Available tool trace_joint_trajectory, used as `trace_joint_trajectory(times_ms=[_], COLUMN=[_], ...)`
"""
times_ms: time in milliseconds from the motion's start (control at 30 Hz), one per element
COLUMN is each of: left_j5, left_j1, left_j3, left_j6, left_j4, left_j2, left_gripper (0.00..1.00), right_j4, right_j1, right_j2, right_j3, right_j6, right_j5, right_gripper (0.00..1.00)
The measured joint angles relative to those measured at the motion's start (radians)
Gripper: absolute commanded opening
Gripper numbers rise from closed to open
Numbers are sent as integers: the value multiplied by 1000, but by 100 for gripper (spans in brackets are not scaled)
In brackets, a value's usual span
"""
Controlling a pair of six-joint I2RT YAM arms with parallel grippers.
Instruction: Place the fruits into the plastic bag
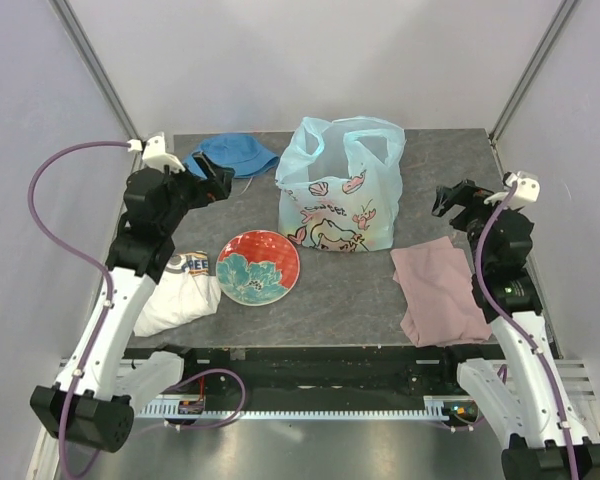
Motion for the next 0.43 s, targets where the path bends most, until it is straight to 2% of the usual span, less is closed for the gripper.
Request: trace_joint_trajectory(times_ms=[200,433], left_j5=[-14,-34], left_j1=[0,-1], left_j3=[-23,-32], left_j6=[1,3], left_j4=[0,-4], left_j2=[-86,-89], left_gripper=[99,99], right_j4=[-27,-44], right_j1=[0,0], right_j2=[-48,-61], right_j3=[-67,-80], right_j6=[14,19], right_j5=[0,1], right_gripper=[98,98])
